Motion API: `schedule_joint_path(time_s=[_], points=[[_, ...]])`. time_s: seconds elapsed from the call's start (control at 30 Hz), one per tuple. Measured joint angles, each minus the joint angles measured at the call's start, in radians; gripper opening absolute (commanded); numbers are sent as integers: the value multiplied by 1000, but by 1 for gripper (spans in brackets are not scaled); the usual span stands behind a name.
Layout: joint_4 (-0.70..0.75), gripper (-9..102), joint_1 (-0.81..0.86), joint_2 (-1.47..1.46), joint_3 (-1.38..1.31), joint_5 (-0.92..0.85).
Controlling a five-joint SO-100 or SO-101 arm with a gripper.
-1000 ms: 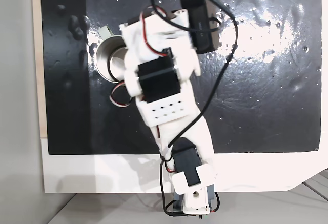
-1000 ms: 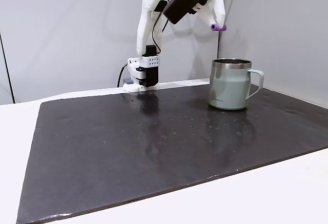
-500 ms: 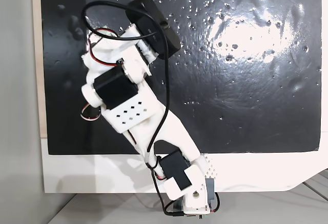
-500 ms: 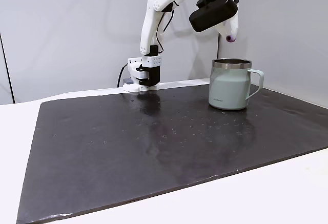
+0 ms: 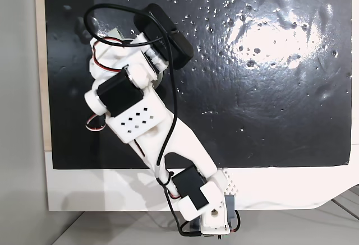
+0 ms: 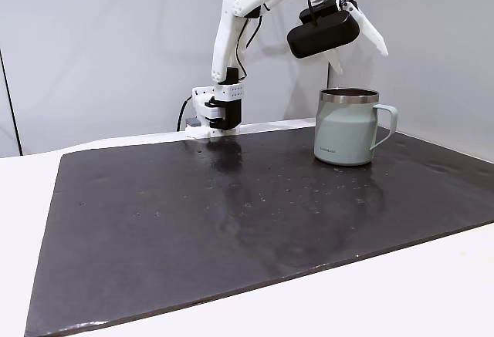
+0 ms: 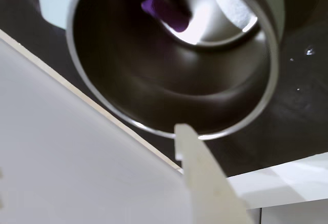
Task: Grasp a pengrip and put it in the cup.
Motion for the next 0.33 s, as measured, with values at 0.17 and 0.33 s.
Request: schedule_joint_path(time_s=[0.17,0.33], points=[[0,35,0,23,0,-5],[0,35,2,28,0,-9]])
